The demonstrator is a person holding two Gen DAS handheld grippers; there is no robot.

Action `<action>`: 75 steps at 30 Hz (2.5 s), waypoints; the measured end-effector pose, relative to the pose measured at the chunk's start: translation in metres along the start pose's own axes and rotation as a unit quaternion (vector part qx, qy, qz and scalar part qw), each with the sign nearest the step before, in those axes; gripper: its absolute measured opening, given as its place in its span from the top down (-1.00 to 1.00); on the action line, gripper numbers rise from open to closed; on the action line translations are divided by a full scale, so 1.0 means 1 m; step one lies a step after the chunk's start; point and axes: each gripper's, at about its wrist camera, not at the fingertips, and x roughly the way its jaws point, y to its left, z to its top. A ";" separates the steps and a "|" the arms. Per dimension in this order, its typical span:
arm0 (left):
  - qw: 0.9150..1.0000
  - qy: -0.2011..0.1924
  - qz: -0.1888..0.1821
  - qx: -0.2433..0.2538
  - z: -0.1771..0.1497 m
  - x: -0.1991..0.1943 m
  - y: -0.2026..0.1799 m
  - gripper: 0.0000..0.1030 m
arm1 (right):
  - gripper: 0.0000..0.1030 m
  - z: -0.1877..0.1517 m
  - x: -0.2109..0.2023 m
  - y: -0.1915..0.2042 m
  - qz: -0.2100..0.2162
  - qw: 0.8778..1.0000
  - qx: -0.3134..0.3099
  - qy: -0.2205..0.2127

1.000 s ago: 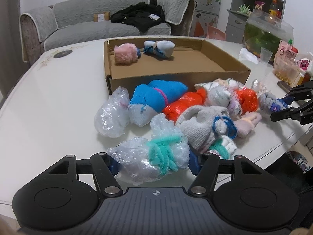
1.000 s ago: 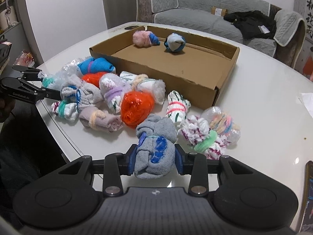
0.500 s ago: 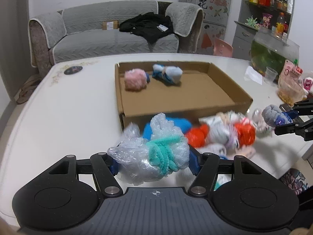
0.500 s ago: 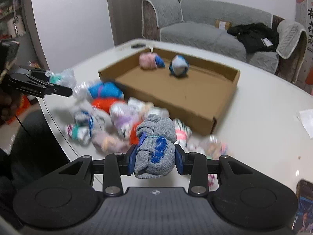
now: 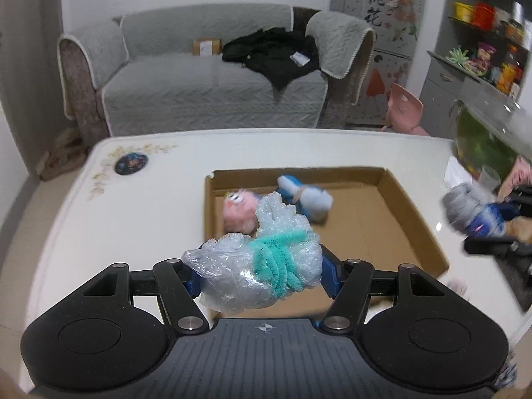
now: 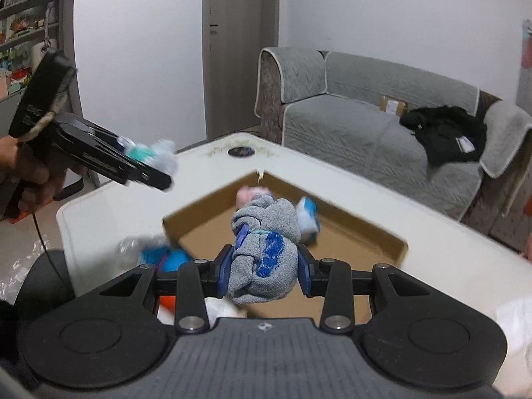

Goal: Organize objects
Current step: 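Carry the plastic bundle and grey sock into the tray with both grippers, then lower and release the bundle and grey sock in the tray with both grippers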

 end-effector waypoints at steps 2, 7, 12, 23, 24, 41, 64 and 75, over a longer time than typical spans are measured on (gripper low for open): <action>1.000 0.020 -0.001 -0.013 0.017 0.019 -0.002 -0.36 | 0.31 0.017 0.021 -0.006 0.012 1.000 0.012 0.011; 0.998 0.057 -0.006 -0.024 0.038 0.064 -0.005 -0.36 | 0.31 0.045 0.075 -0.012 0.022 0.999 0.005 0.043; 0.997 0.072 0.002 -0.028 0.040 0.092 -0.004 -0.36 | 0.31 0.050 0.110 -0.010 0.024 0.997 -0.009 0.071; 0.994 0.103 0.013 -0.023 0.031 0.126 0.006 -0.36 | 0.31 0.040 0.138 -0.015 0.020 0.993 -0.010 0.116; 0.994 0.105 0.013 -0.020 0.031 0.129 0.006 -0.36 | 0.31 0.039 0.140 -0.016 0.019 0.993 -0.009 0.120; 0.985 0.150 -0.007 0.081 0.025 0.175 0.007 -0.37 | 0.31 0.031 0.186 -0.020 0.041 0.978 -0.079 0.188; 0.985 0.130 0.023 0.109 0.027 0.183 0.005 -0.45 | 0.25 0.029 0.189 -0.018 0.030 0.971 -0.129 0.200; 0.987 0.122 0.026 0.106 0.030 0.169 0.006 -0.58 | 0.16 0.036 0.182 -0.015 0.026 0.971 -0.140 0.191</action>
